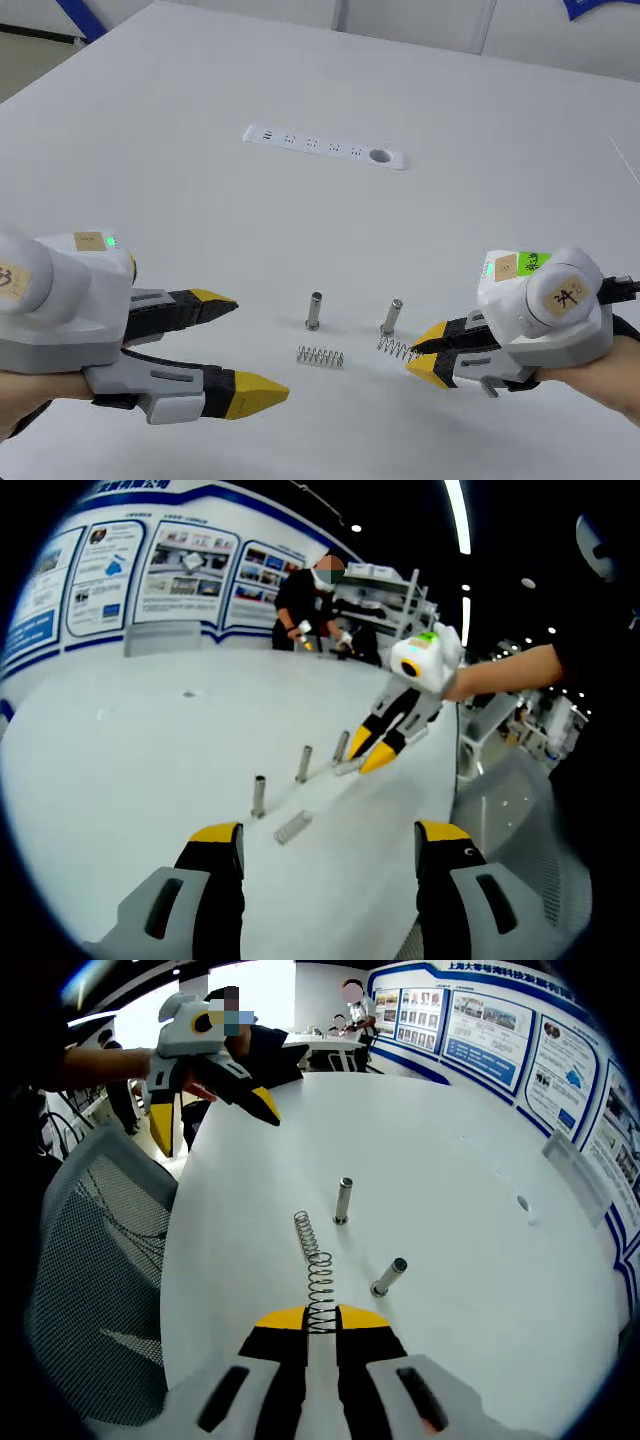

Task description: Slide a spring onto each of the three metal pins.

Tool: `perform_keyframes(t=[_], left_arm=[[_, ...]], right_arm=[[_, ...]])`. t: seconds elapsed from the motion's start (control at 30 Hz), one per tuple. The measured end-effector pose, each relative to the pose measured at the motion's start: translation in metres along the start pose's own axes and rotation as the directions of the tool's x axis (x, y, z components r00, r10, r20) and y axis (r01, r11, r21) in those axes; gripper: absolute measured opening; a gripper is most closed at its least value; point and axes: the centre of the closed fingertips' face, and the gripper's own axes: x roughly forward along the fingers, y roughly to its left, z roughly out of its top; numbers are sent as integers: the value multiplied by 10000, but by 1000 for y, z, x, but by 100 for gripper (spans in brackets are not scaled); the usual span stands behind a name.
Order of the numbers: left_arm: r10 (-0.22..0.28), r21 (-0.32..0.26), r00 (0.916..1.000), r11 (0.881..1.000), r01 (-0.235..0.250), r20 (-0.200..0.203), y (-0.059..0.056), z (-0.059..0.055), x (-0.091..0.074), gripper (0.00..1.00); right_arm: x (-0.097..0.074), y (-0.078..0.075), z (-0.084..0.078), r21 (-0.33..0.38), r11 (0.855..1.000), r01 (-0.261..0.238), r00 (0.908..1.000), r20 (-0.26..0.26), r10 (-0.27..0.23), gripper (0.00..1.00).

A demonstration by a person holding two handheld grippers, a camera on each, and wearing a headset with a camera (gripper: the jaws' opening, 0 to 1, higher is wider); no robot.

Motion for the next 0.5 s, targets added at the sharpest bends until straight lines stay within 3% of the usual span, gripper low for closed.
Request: perform_keyframes(t=[0.3,0.5], left_arm=[[-924,733,9956,9929,934,-172,-29,10,30,68],[-1506,1172,9885,9815,1515,-163,-46,19,43,65]], right_arm=[[-25,24,32,-865,9961,-153,9981,583,204,11],[-33,49,43,-1904,9798,-607,9952,643,741,11]])
